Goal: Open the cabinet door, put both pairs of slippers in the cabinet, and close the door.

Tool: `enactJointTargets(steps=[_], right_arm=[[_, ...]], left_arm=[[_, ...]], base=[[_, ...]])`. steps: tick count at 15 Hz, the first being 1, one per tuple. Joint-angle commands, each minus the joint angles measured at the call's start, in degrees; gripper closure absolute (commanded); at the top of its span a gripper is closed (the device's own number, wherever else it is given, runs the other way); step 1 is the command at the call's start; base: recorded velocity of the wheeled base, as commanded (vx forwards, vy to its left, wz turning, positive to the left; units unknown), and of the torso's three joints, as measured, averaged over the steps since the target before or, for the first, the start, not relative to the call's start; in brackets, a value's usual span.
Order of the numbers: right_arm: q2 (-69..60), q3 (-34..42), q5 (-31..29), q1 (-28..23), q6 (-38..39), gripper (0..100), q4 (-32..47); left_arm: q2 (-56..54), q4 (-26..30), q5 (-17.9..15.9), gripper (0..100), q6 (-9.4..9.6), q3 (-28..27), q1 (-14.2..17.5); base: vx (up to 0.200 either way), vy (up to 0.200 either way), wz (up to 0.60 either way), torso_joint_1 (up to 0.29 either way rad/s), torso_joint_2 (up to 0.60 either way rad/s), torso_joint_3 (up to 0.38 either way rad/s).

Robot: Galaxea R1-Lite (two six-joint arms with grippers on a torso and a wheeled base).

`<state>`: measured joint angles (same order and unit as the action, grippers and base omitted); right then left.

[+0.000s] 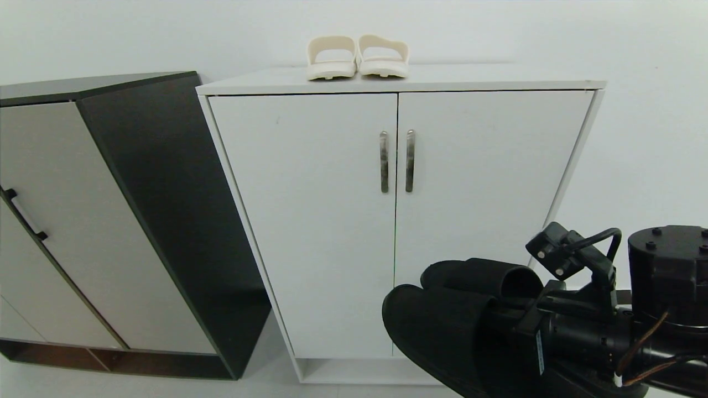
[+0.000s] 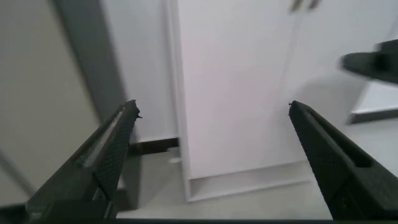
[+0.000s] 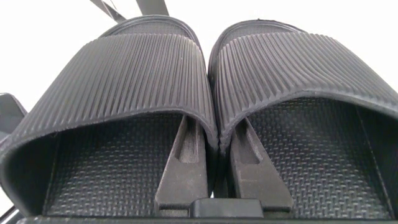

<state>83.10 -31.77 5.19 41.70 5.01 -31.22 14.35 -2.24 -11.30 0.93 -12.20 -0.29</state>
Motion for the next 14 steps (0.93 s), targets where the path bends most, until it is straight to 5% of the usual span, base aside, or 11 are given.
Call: enactJointTargets(steps=[1,3,7,12,14], right_arm=[[-0.13,0.3,-0.01,-0.04,0.09,100,-0.07],[-0.31,0.48,-0.18,-0.04,0.0,100,-0.33],[-0.05,1.45,-0.01,-0.13,-1.06,100,-0.6],[-0.49,2.06,-0.18,-0.22,-2.99,100,-0.95],[-0.22,2.5,-0.01,-0.22,-2.99,100,-0.95]], left_arm=[[16.33,-5.84,-6.72,0,-0.93,-4.5,-0.23],[28.45,-17.97,-11.99,0,-0.84,-5.11,-2.78],[44.54,-24.92,-11.73,0,-0.84,-14.43,-16.23],[62.73,-31.07,-1.27,0,-1.1,-27.61,-33.11],[69.94,-33.88,0.4,0,-1.28,-33.24,-36.8]], base=[[0.0,0.0,0.0,0.0,0.0,0.0],[0.0,0.0,0.0,0.0,0.0,0.0],[0.0,0.0,0.0,0.0,0.0,0.0],[0.0,0.0,0.0,0.0,0.0,0.0],[0.0,0.0,0.0,0.0,0.0,0.0]])
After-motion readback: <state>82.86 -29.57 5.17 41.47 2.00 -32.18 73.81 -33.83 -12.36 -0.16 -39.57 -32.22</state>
